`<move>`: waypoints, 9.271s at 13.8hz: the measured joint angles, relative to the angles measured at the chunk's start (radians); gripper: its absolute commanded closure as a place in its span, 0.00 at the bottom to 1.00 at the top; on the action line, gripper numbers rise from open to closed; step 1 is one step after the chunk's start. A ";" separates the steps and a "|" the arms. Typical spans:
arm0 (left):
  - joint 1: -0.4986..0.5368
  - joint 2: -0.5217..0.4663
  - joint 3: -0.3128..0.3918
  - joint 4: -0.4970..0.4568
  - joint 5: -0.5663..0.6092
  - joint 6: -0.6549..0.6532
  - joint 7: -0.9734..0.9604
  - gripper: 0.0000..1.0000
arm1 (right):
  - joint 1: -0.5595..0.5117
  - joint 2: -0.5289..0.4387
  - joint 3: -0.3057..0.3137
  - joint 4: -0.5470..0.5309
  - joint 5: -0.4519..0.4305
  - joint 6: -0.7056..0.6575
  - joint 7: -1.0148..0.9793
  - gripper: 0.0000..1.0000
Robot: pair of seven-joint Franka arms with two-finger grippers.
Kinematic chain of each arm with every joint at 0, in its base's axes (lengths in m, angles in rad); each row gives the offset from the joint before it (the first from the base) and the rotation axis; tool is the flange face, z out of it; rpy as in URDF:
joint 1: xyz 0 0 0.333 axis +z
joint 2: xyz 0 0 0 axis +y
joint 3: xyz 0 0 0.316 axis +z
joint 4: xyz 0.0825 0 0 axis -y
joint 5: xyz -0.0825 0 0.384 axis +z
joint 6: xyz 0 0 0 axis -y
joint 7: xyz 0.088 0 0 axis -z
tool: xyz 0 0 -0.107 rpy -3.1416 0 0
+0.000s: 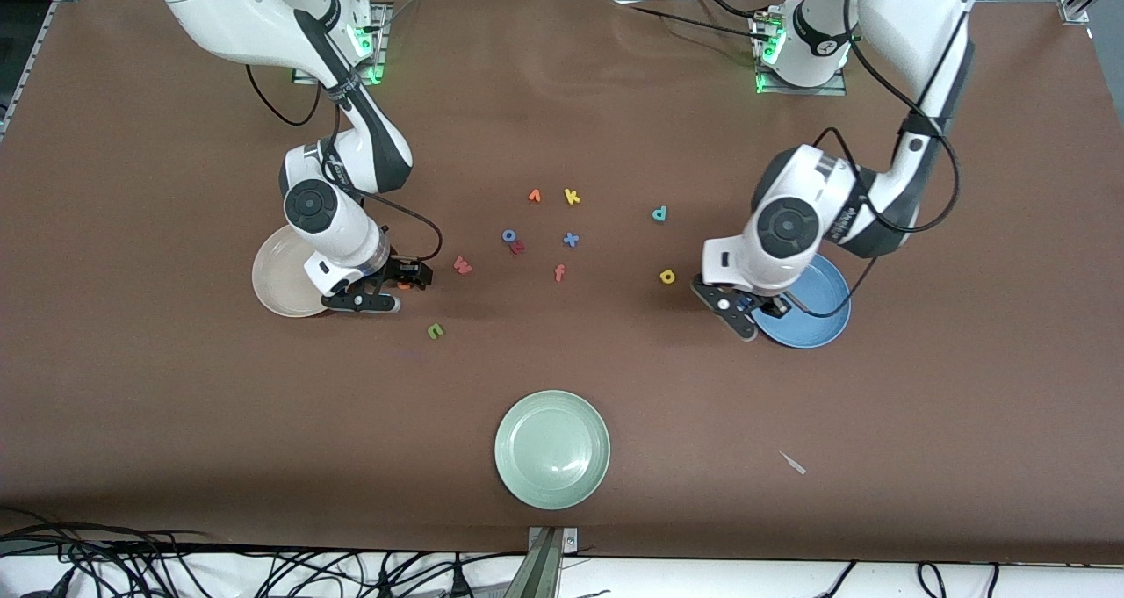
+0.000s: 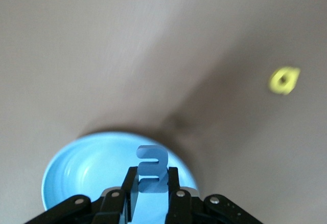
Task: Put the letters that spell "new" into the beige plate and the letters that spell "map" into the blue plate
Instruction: 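Release the E on the blue plate while the right gripper grasps orange e, then grasp the yellow d with the left gripper while the right gripper lifts, then drop the orange e on the white plate while the left gripper lifts, then place the yellow d on the blue plate with the left gripper, then grasp the pink M with the right gripper while the left gripper reaches, then grasp the teal P with the left gripper, then drop the pink M on the white plate while the left gripper carries P, then release the P on the blue plate while the right gripper reaches green U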
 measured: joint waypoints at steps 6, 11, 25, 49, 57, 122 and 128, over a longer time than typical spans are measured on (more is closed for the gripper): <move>0.094 0.000 -0.008 -0.159 0.012 0.123 0.063 0.00 | 0.000 0.016 0.000 0.000 0.000 0.005 0.002 0.06; 0.074 -0.048 -0.113 -0.056 0.036 -0.051 -0.020 0.00 | 0.000 0.018 0.000 -0.001 0.000 -0.038 0.003 0.20; -0.011 0.130 -0.201 -0.013 0.036 0.171 -0.869 0.09 | -0.001 0.013 -0.002 0.003 0.000 -0.043 0.004 0.77; 0.199 -0.053 -0.203 -0.117 0.036 0.057 -0.417 0.90 | -0.024 -0.073 -0.191 0.138 0.005 -0.456 -0.256 0.00; 0.330 -0.085 -0.229 -0.273 0.148 0.072 -0.217 0.00 | 0.020 -0.073 -0.027 0.205 0.057 -0.431 0.128 0.00; 0.676 0.066 -0.509 -0.217 0.289 0.143 -0.331 0.79 | 0.160 -0.094 -0.359 0.095 0.060 -0.452 -0.192 0.00; 0.730 0.092 -0.511 -0.208 0.289 0.182 -0.256 0.79 | 0.167 -0.092 -0.234 0.201 0.062 -0.467 -0.197 0.00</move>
